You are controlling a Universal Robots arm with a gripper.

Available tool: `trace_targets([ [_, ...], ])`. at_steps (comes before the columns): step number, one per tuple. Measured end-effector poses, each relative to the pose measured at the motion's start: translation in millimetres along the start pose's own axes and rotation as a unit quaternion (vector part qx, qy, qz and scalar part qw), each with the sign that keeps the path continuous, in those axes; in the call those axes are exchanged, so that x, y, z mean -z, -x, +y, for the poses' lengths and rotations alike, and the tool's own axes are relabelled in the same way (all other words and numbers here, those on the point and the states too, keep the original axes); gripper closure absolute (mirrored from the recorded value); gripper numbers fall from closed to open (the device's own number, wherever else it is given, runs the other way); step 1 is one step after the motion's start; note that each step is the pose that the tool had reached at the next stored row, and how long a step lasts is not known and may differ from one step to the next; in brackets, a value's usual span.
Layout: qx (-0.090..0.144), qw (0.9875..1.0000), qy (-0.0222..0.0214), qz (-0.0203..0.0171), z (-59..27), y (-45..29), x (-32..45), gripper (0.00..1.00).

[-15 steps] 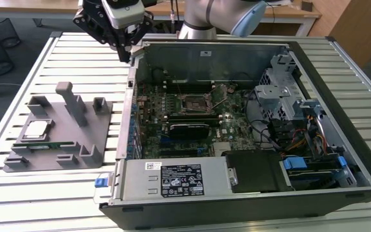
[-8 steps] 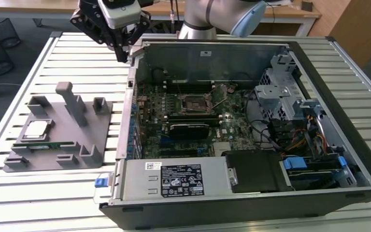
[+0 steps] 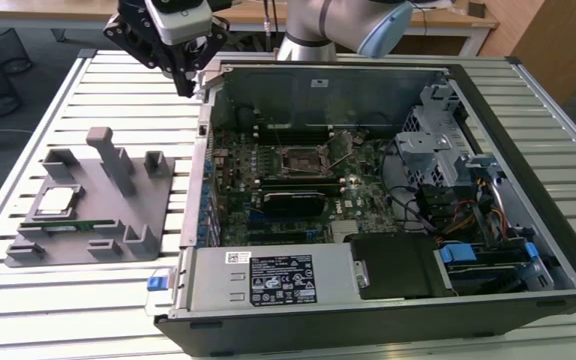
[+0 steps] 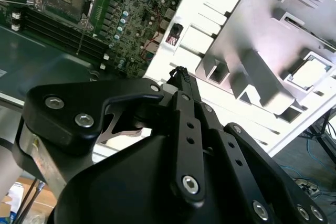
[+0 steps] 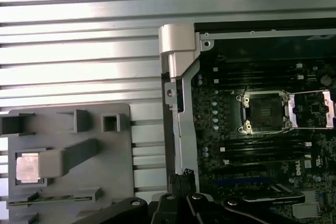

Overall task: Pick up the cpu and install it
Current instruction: 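Reach for the cpu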

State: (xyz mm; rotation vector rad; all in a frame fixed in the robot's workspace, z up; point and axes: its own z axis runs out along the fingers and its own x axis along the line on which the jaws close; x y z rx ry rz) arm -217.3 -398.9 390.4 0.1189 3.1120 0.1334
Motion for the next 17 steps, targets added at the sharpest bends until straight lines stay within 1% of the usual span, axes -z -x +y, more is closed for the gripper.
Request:
trace_targets([
  [17,0.000,1.0000,0.0000,0.0000,-0.8,-10.6,0.0,0.89],
])
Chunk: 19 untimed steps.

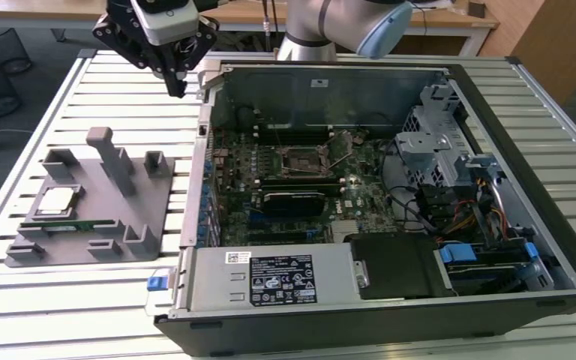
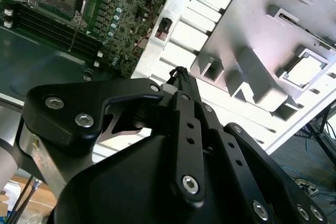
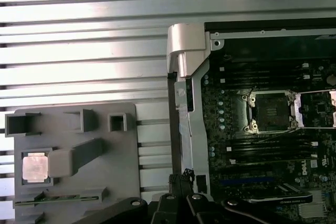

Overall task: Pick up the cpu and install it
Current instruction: 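Reach for the cpu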

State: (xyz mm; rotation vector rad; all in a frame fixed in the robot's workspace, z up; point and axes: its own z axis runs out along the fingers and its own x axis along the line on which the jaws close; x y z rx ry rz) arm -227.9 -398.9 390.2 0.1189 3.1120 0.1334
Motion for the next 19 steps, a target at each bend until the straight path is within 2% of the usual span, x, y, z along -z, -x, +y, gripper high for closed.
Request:
trace_targets([
  [19,0.000,1.0000,0.0000,0.0000,-0.8,-10.6,0.1,0.89],
])
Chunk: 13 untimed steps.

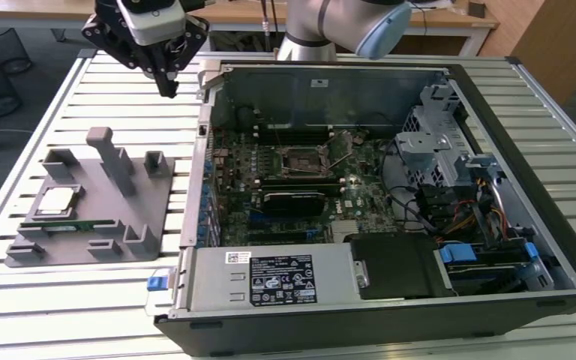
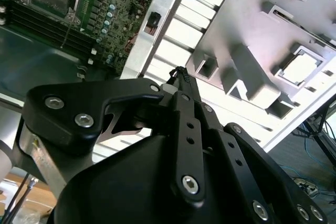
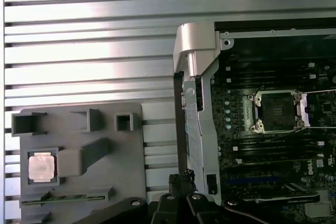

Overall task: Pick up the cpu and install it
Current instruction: 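Reach for the cpu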

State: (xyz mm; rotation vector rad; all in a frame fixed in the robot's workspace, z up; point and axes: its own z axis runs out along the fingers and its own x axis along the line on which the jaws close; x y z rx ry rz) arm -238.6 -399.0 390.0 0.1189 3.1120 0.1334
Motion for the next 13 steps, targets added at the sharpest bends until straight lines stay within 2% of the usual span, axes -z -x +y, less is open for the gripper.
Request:
trace_targets([
  [13,0.000,1.0000,0.0000,0.0000,-0.6,-7.8,0.1,0.89],
])
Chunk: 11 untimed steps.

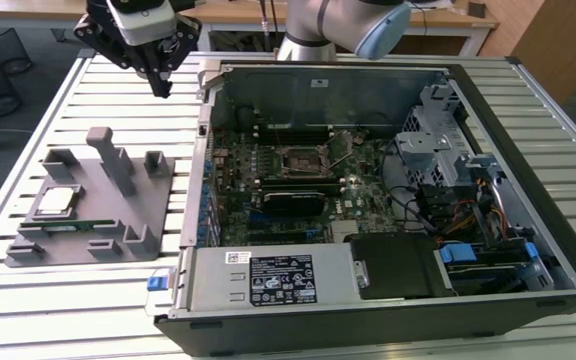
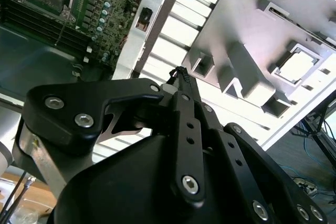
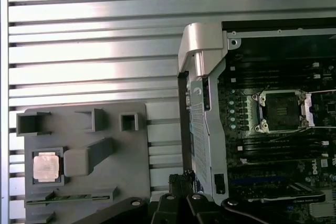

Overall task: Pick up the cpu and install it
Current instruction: 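Reach for the cpu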

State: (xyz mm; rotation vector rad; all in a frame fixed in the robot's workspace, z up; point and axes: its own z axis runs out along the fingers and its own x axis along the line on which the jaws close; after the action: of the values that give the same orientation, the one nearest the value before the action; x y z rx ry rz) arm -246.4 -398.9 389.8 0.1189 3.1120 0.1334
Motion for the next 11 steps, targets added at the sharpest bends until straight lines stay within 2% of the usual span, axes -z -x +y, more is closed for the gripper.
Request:
trace_targets([
  [11,0.000,1.0000,0.0000,0.0000,-0.6,-7.2,0.0,0.89],
])
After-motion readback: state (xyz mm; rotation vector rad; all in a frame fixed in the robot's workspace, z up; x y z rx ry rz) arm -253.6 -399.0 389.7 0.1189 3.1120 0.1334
